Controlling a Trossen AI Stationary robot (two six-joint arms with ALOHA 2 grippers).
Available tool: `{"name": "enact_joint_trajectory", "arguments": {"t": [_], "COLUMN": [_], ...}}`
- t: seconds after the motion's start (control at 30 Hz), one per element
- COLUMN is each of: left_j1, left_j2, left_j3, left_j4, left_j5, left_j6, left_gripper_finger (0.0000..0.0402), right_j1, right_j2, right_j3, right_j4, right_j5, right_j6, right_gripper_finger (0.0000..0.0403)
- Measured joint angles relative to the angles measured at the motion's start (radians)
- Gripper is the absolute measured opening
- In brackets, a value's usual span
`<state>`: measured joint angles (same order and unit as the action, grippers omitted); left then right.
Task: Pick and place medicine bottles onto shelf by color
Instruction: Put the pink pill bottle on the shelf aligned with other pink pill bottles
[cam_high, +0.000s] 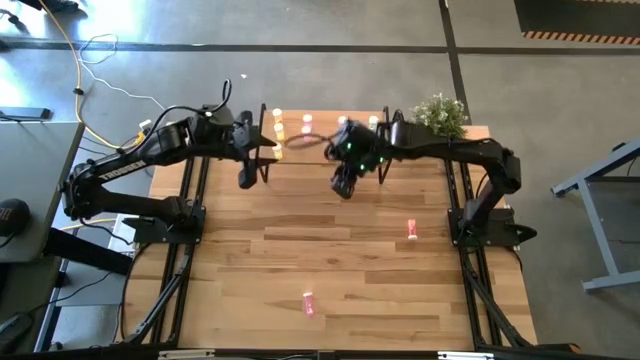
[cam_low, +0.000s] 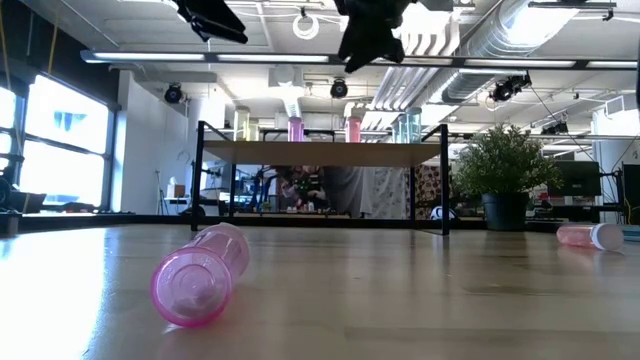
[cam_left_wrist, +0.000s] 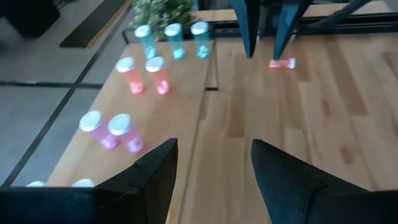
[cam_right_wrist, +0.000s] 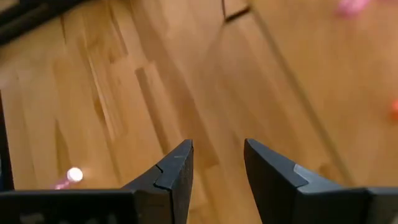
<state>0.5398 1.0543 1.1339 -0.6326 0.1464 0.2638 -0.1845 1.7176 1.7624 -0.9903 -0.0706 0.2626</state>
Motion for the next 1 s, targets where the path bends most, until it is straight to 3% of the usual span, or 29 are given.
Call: {"name": "enact_joint_trajectory", "arguments": {"t": [0.53,1.0], "left_j1": [-0.124,-0.151], "left_j2": [-0.040,-0.036], "left_j3": [0.000,0.000], "left_j4": [-0.008,-0.009], "left_j5": [0.000,-0.005], "left_j6": [0.000,0.000], "left_gripper_finger": [0.0195,0.0195], "right_j1": [0.189,0.261], "right_j2": [-0.051,-0.299], "right_j3": [-0.240,-0.585], "right_j4": [-0.166,-0.070], "right_j5": [0.093,0.082], "right_j6": [0.397,0.719], "right_gripper_finger": [0.0133,0.0133]}}
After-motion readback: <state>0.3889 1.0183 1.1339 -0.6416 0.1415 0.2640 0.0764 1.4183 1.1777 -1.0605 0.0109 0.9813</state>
